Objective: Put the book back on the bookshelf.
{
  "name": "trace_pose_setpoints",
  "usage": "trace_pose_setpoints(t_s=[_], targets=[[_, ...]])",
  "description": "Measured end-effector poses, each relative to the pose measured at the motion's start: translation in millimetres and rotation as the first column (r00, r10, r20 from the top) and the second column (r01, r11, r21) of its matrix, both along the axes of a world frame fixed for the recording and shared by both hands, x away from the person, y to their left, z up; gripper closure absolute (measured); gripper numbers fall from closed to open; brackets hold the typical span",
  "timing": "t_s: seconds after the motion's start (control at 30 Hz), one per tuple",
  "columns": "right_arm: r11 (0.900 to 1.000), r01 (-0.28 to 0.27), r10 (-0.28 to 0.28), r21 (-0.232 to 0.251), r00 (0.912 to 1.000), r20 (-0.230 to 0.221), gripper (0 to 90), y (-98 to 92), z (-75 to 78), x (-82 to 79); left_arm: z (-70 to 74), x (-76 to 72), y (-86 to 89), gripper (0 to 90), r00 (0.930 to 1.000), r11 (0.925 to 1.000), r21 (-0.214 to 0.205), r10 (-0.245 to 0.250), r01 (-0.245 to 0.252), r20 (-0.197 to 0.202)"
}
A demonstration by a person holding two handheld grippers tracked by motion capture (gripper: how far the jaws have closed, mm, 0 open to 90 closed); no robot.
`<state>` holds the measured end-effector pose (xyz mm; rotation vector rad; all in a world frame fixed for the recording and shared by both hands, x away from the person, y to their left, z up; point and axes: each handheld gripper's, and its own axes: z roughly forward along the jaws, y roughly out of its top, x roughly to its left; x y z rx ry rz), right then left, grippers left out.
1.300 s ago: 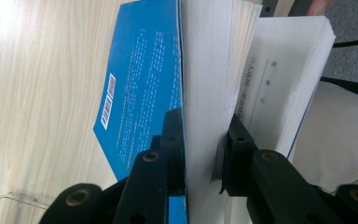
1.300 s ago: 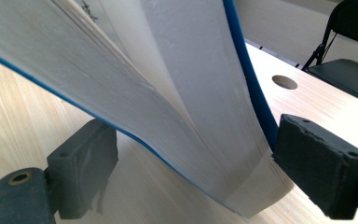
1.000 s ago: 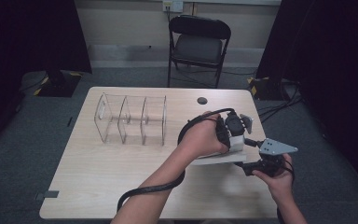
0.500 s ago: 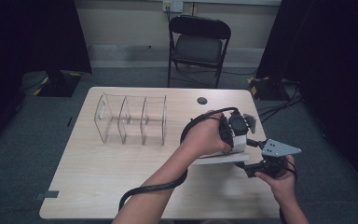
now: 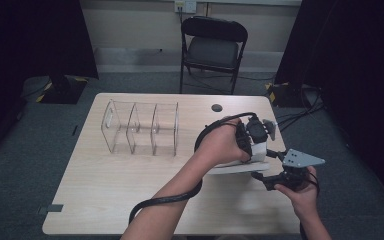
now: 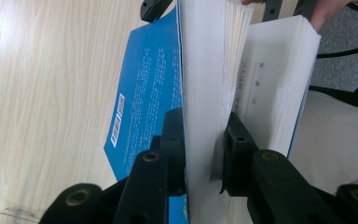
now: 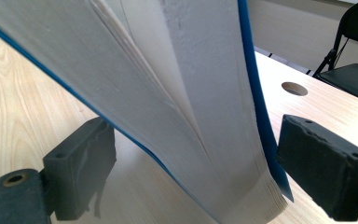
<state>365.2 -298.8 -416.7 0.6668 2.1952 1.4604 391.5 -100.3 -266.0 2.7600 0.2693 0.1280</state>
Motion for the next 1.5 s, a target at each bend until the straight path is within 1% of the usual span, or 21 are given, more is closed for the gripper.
trace_pose_setpoints(t_s=[0.17,0.23,0.33,0.47,0.53,0.6,0.63,0.7,0.73,0.77,0.8,0.83,0.9,1.0,1.07,1.17,1.23,1.27,1.37,1.4,1.5], targets=[[1.0,0.0,0.0,0.001,1.0,0.002,11.2,-0.4,-0.6,-0.5,-0.7,0.4,0.8,74.5,1.0,1.0,-0.008,0.0,0.0,-0.007],[0.9999,0.001,-0.001,-0.016,1.0,0.006,11.2,-0.3,0.5,-1.1,-0.6,0.4,0.3,74.5,1.0,1.0,-0.008,-0.003,0.003,-0.002],[0.9993,-0.008,0.008,-0.037,0.9998,0.019,11.2,0.2,2.4,-0.9,-0.3,-0.2,-2.1,74.5,0.9999,0.9999,0.009,-0.015,0.015,-0.003],[0.9978,-0.041,0.042,-0.052,0.9987,0.028,10.8,3.1,5.6,0.4,-0.4,0.7,-3.4,74.5,0.9997,0.9997,0.01,-0.022,0.022,-0.005],[0.9965,-0.061,0.063,-0.056,0.9976,0.03,11.3,7.4,7.9,0.8,-0.6,1.8,-2.7,74.5,0.9997,0.9997,0.001,-0.025,0.025,-0.008],[0.9948,-0.081,0.083,-0.061,0.996,0.034,15.7,10.9,9.0,1.1,-1.2,2.1,-1.3,74.5,0.9995,0.9996,-0.004,-0.029,0.029,-0.009],[0.9928,-0.104,0.106,-0.059,0.9939,0.031,25.3,10.7,9.2,1.2,-1.6,1.7,-0.2,74.4,0.9995,0.9996,-0.012,-0.028,0.027,-0.015],[0.9901,-0.132,0.133,-0.046,0.9909,0.018,35.7,9.7,9.9,0.1,-1.8,2.3,1.7,73.3,0.9985,0.9978,-0.036,-0.055,0.056,0.002],[0.9864,-0.162,0.162,-0.029,0.9868,0.001,43.9,7.8,9.7,0.5,-1.6,2.6,2.3,71.6,0.9982,0.9976,-0.036,-0.059,0.059,0.008],[0.9838,-0.178,0.178,-0.018,0.9839,-0.015,47.0,6.2,9.4,0.6,-1.1,3.3,4.3,70.0,0.9965,0.9968,-0.038,-0.068,0.07,0.049],[0.9819,-0.19,0.189,-0.007,0.9816,-0.023,49.9,5.0,8.2,0.3,-0.8,4.2,5.8,63.7,0.9944,0.9955,-0.051,-0.076,0.08,0.073],[0.9819,-0.19,0.189,-0.005,0.9817,-0.019,50.5,5.1,7.9,0.0,0.0,5.4,7.9,58.4,0.9942,0.9948,-0.064,-0.074,0.079,0.078],[0.9815,-0.191,0.191,-0.006,0.9812,-0.026,50.6,4.7,8.6,0.6,-0.6,9.3,13.9,48.8,0.9966,0.9937,-0.101,-0.042,0.049,0.071],[0.9804,-0.197,0.196,-0.009,0.9799,-0.035,50.8,5.0,9.6,1.6,1.3,12.6,19.0,39.0,0.9971,0.9921,-0.121,-0.026,0.034,0.071],[0.9806,-0.196,0.196,-0.003,0.9796,-0.045,50.9,4.2,9.7,2.5,3.2,14.3,22.7,35.5,0.9972,0.9896,-0.143,-0.006,0.017,0.075],[0.9818,-0.189,0.19,0.012,0.9803,-0.055,51.0,2.9,9.6,4.5,10.6,15.5,29.2,32.3,0.9954,0.9861,-0.165,-0.001,0.017,0.096],[0.9826,-0.184,0.185,0.027,0.9804,-0.066,51.1,1.6,9.0,5.4,16.2,15.2,33.6,27.1,0.9959,0.983,-0.184,0.025,-0.008,0.087],[0.9831,-0.18,0.182,0.035,0.9807,-0.071,51.3,0.6,8.6,5.9,19.6,15.3,37.3,27.8,0.9944,0.9835,-0.181,0.025,-0.006,0.103],[0.984,-0.17,0.174,0.052,0.9811,-0.084,51.3,-1.6,8.4,7.8,20.5,16.4,44.6,26.5,0.9954,0.9848,-0.171,0.043,-0.028,0.086],[0.9836,-0.171,0.175,0.059,0.9805,-0.089,51.3,-1.6,8.6,8.8,19.4,16.4,47.0,25.8,0.995,0.9853,-0.169,0.035,-0.019,0.093],[0.9841,-0.168,0.173,0.059,0.98,-0.099,51.4,-2.3,9.7,10.2,17.3,15.8,53.0,23.5,0.9956,0.985,-0.171,0.035,-0.02,0.087]])
